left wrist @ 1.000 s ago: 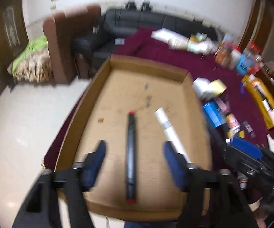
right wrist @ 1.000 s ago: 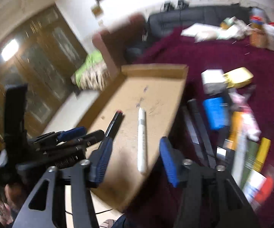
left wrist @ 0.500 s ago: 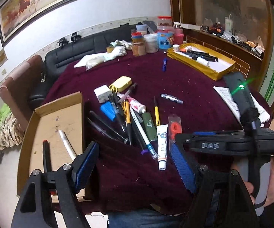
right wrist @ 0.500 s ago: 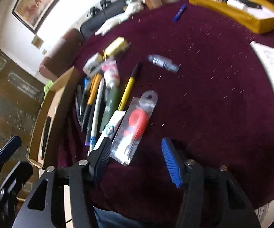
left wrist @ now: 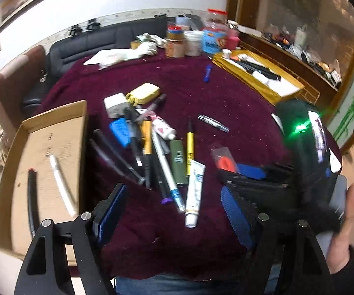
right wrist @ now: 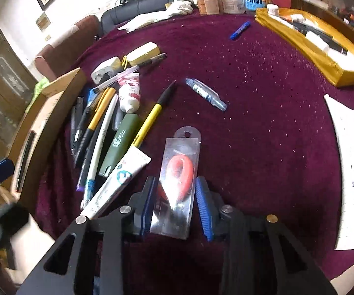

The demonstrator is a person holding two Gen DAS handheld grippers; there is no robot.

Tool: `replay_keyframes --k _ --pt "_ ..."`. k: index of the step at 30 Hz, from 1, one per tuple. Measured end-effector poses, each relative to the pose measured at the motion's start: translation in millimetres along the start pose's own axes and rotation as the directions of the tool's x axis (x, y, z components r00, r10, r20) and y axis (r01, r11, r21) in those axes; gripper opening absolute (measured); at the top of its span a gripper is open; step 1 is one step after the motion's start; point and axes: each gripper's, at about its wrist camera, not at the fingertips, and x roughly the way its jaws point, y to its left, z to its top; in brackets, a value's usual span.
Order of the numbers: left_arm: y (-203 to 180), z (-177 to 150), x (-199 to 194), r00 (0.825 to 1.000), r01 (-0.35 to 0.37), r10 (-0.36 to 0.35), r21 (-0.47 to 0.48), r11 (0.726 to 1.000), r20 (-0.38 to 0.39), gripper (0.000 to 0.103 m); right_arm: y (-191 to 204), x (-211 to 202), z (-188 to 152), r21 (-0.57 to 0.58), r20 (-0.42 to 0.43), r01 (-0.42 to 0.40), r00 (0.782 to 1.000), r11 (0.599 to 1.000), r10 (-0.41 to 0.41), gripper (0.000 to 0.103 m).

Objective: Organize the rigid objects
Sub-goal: 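Grasp the red candle package with the right tool while the left grasps toothpaste, then carry the candle package and toothpaste tube into the tray and release both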

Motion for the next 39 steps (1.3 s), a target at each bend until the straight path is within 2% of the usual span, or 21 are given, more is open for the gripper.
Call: replay_keyframes --k 1,2,3,5,10,11,13,16,18,19,22,25,27,29,32,34,36,39 --pt "-3 1 2 1.0 -0.007 0.007 0.001 1.0 -0.004 0.082 8 3 0 -0.03 0.021 0.041 0.999 0.999 -0.04 0.034" --pt "-3 1 2 1.0 -0.007 0.007 0.0 1.0 -0.003 0.081 13 4 0 -0.057 0.032 0.072 0.997 0.996 -0.07 0.028" --pt "-2 1 1 1.0 -0.003 0.003 0.0 1.0 -0.001 0.08 14 4 -1 -0.073 0.042 0.096 0.995 0.993 -0.094 0.028" --pt "-1 0 1 1.0 0.011 -0.011 0.006 1.0 0.002 0.08 -6 -1 -2 -0.005 0.042 0.018 0.999 1.0 -0.018 0.027" --pt "-21 4 24 0.997 0.072 -0.07 0.067 0.995 -0.034 0.068 -48 -21 -5 0.118 0.111 -0.06 0.993 0.991 0.047 0.027" --pt "-27 5 31 0.997 0.065 -0.061 0.088 0.994 -0.046 0.065 -54 -24 -7 0.132 0.118 -0.061 0.992 0.989 0.045 0.027" --pt "-39 5 51 0.995 0.04 -0.028 0.129 0.991 -0.091 0.045 -59 -23 -7 0.15 0.118 -0.08 0.991 0.986 0.062 0.027" --pt "-51 -1 75 0.989 0.003 0.024 0.179 0.984 -0.145 0.035 -64 -16 -9 0.174 0.095 -0.089 0.993 0.981 0.073 0.027" --pt "-56 -5 84 0.987 -0.019 0.051 0.209 0.978 -0.149 0.032 -65 -16 -10 0.172 0.103 -0.098 0.991 0.98 0.081 0.027" --pt "-60 -9 87 0.987 -0.063 0.096 0.238 0.969 -0.13 0.027 -66 -16 -10 0.169 0.105 -0.101 0.991 0.98 0.084 0.027" --pt "-66 -13 82 0.987 -0.089 0.121 0.269 0.959 -0.102 0.019 -66 -17 -12 0.159 0.108 -0.098 0.991 0.982 0.081 0.027" --pt "-56 -14 76 0.992 -0.051 0.074 0.206 0.977 -0.105 0.017 -64 -17 -13 0.146 0.112 -0.096 0.991 0.985 0.08 0.028" --pt "-44 -11 73 0.994 0.009 0.005 0.121 0.993 -0.111 0.016 -65 -16 -13 0.15 0.115 -0.103 0.99 0.983 0.086 0.028" --pt "-31 -8 71 0.99 0.09 -0.087 0.02 0.996 -0.11 0.016 -65 -16 -12 0.153 0.117 -0.103 0.989 0.983 0.085 0.027" --pt "-13 -5 67 0.978 0.169 -0.18 -0.098 0.981 -0.109 0.016 -66 -19 -12 0.179 0.14 -0.153 0.982 0.972 0.129 0.027" --pt "0 -5 60 0.966 0.225 -0.242 -0.163 0.961 -0.092 0.016 -61 -27 -12 0.169 0.165 -0.155 0.978 0.973 0.127 0.027" --pt "7 -5 53 0.957 0.261 -0.281 -0.2 0.944 -0.077 0.016 -53 -34 -9 0.15 0.184 -0.149 0.975 0.977 0.12 0.027" --pt "20 -6 37 0.946 0.3 -0.32 -0.243 0.922 -0.044 0.016 -42 -43 -4 0.143 0.207 -0.192 0.965 0.971 0.161 0.027"
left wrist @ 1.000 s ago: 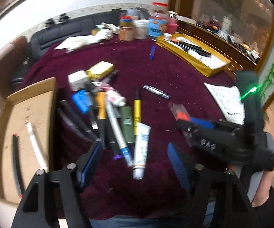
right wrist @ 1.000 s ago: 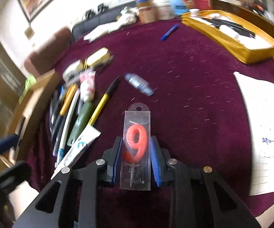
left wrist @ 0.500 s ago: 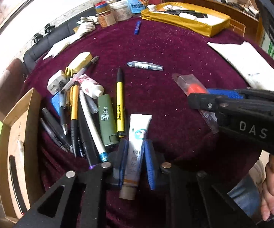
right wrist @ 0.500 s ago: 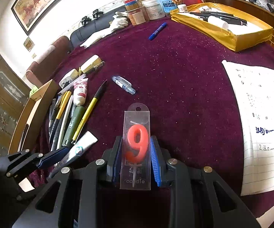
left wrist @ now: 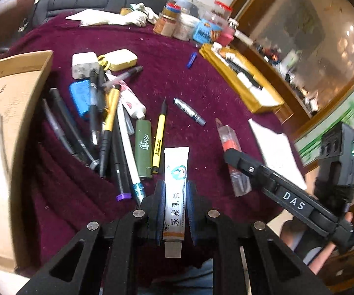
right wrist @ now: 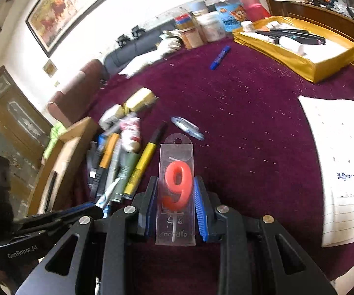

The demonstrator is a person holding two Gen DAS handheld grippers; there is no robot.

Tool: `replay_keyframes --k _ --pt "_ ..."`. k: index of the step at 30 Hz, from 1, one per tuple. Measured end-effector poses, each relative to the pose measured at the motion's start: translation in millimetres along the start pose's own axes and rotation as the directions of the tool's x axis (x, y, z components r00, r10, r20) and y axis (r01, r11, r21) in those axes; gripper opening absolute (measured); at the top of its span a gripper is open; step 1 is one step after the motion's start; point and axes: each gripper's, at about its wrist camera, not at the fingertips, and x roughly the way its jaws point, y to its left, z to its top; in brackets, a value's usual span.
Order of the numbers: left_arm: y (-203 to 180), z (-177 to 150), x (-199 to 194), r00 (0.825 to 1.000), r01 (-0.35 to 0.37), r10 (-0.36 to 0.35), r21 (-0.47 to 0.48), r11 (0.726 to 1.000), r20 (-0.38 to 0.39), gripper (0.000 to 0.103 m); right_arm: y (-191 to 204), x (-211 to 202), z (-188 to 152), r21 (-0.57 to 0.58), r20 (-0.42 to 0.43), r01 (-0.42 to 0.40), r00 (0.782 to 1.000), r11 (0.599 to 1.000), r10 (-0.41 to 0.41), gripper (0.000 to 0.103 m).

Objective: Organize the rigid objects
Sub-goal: 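Carry the candle package and toothpaste tube into the tray and release both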

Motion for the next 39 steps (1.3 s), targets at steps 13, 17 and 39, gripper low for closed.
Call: replay_keyframes --k 13,17,39 --pt "59 17 -87 0.981 -0.069 0.093 -0.141 0.988 0.171 0.016 75 -10 6 -0.095 -0.028 -0.197 0.98 0.976 0.195 0.027" --pt "95 22 -108 0.964 -0.115 0.159 -0.202 0.973 0.214 0.016 101 -5 12 -0.136 -0.053 -0.252 0.968 0.958 0.247 0.027" --pt "187 10 -60 0.926 -0.336 0.371 -0.301 0.893 0.067 0.016 254 151 22 -0.356 -0.289 -0.267 0.943 0.895 0.166 0.027"
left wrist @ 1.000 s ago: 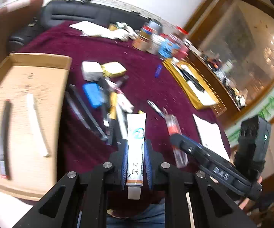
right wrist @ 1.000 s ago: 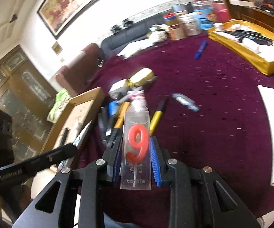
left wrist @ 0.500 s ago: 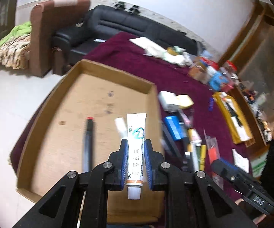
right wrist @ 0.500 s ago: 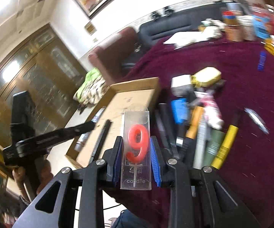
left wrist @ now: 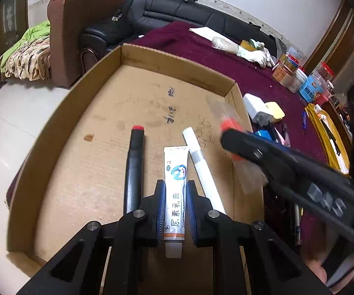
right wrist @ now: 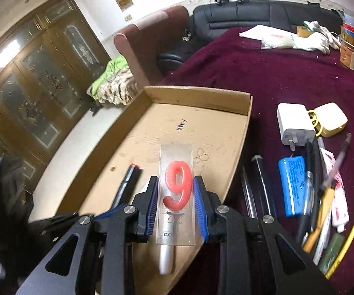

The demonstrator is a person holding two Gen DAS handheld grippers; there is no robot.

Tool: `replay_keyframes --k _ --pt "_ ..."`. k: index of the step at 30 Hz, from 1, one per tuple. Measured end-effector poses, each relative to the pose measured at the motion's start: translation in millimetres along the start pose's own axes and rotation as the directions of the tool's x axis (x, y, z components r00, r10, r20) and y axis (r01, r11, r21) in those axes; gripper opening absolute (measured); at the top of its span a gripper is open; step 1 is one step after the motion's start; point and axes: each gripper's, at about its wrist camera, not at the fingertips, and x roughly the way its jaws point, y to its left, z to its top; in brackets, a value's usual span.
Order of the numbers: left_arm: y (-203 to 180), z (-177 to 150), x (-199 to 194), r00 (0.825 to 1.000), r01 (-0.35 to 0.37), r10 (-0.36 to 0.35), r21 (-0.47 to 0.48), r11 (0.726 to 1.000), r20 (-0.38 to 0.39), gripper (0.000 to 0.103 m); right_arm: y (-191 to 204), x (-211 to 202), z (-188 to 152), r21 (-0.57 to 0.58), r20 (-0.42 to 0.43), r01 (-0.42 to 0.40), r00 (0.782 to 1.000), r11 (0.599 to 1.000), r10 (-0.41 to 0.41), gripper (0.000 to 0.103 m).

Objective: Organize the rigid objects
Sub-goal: 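Carry the candle package and toothpaste tube into the tray and release both, then grasp the clear ballpoint pen with the right tool while the left grasps a yellow pen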

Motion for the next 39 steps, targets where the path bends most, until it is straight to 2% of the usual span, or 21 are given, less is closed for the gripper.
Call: replay_keyframes --k 3,8,10,11,13,15,22,24,27,31,33,35,38,39 --pt "-3 -2 0 1.0 -0.014 0.014 0.014 1.0 0.012 0.016 -3 17 4 0.005 -0.034 0.029 0.999 1.0 -0.028 0.028" --pt "-6 -2 -2 0.999 -0.035 0.035 0.026 0.999 0.018 0.017 -10 24 6 0.037 -0.047 0.026 0.999 0.999 -0.024 0.029" --pt "-8 -3 -2 0.999 -0.041 0.041 0.033 0.999 0.018 0.019 -10 24 7 0.044 -0.05 0.002 0.999 0.999 0.001 0.033" --pt "-9 -3 -3 0.999 -0.038 0.037 0.041 0.998 0.015 0.022 -12 20 6 0.057 -0.045 -0.03 0.998 0.998 0.033 0.038" --pt "-12 -5 -6 0.999 -0.029 0.028 0.047 0.998 0.017 0.047 -16 8 4 0.077 -0.015 -0.065 0.998 0.995 0.067 0.045" --pt "-16 -7 -12 0.999 -0.03 0.028 0.053 0.998 0.044 0.057 -20 -8 -1 0.094 0.022 -0.082 0.997 0.992 0.08 0.053" --pt "-54 -21 -39 0.993 -0.011 -0.002 0.112 0.994 0.118 0.067 -54 -80 -40 0.195 0.135 -0.124 0.986 0.973 0.099 0.066" --pt "-69 -27 -44 0.992 -0.004 -0.013 0.136 0.991 0.128 0.07 -66 -99 -57 0.208 0.158 -0.12 0.984 0.971 0.087 0.074" --pt "-99 -37 -53 0.988 0.002 -0.032 0.19 0.982 0.154 0.081 -81 -123 -77 0.211 0.189 -0.11 0.979 0.971 0.07 0.086" --pt "-131 -49 -63 0.975 -0.025 -0.029 0.242 0.97 0.218 0.092 -102 -152 -100 0.237 0.227 -0.097 0.973 0.967 0.042 0.089" --pt "-142 -56 -70 0.955 -0.043 -0.037 0.258 0.965 0.295 0.096 -113 -162 -110 0.245 0.237 -0.065 0.971 0.967 0.005 0.089" --pt "-149 -61 -72 0.946 -0.054 -0.037 0.27 0.961 0.322 0.097 -123 -170 -118 0.259 0.257 -0.033 0.966 0.965 -0.035 0.089" --pt "-155 -65 -67 0.958 -0.016 -0.071 0.298 0.955 0.279 0.097 -146 -179 -133 0.313 0.265 0.026 0.958 0.949 -0.113 0.089" --pt "-157 -64 -63 0.968 -0.002 -0.072 0.298 0.955 0.239 0.097 -155 -181 -139 0.332 0.265 0.038 0.955 0.943 -0.132 0.089"
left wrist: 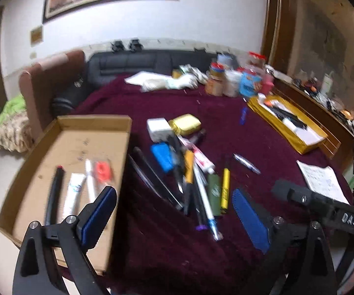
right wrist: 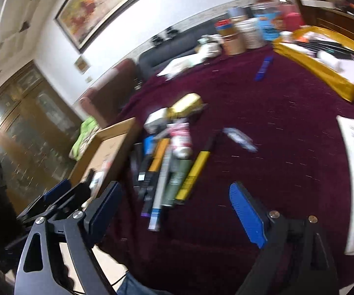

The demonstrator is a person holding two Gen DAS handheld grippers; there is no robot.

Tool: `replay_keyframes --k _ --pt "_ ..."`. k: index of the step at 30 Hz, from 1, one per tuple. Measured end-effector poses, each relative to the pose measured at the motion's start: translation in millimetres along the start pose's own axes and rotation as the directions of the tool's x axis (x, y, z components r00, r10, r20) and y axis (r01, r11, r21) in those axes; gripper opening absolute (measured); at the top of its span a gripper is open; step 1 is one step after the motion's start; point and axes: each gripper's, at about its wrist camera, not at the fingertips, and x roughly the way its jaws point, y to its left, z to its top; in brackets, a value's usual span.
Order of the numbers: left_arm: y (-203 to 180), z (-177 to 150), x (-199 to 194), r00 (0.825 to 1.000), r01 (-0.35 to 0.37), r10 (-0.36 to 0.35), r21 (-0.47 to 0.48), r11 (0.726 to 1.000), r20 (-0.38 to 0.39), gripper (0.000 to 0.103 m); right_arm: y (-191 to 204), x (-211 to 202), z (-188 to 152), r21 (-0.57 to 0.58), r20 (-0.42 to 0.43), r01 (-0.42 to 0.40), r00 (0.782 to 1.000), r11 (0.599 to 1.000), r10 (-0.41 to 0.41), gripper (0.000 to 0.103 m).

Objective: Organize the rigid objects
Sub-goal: 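Grasp the clear ballpoint pen with the right tool while the left grasps a yellow pen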

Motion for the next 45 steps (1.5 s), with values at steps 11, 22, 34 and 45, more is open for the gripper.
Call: replay_keyframes --k 11,22,34,45 --pt "-13 -10 28 0.985 0.103 -0.098 0.026 0.994 -0.146 0.097 -36 19 7 0.003 -0.069 -0.01 0.998 1.0 0.011 0.084" --pt "1 0 41 0.983 0.112 -0.108 0.02 0.994 -0.149 0.093 -57 100 75 -0.078 -0.167 0.161 0.971 0.984 -0.172 0.06" --pt "-36 34 71 0.961 0.219 -0.201 0.077 0.973 -0.19 0.088 -58 76 36 -0.074 -0.18 0.229 0.954 0.971 -0.239 0.015" --pt "-114 61 167 0.935 0.171 -0.067 0.278 0.945 -0.348 0.049 -75 40 6 0.06 -0.077 0.165 0.984 0.985 -0.16 0.015"
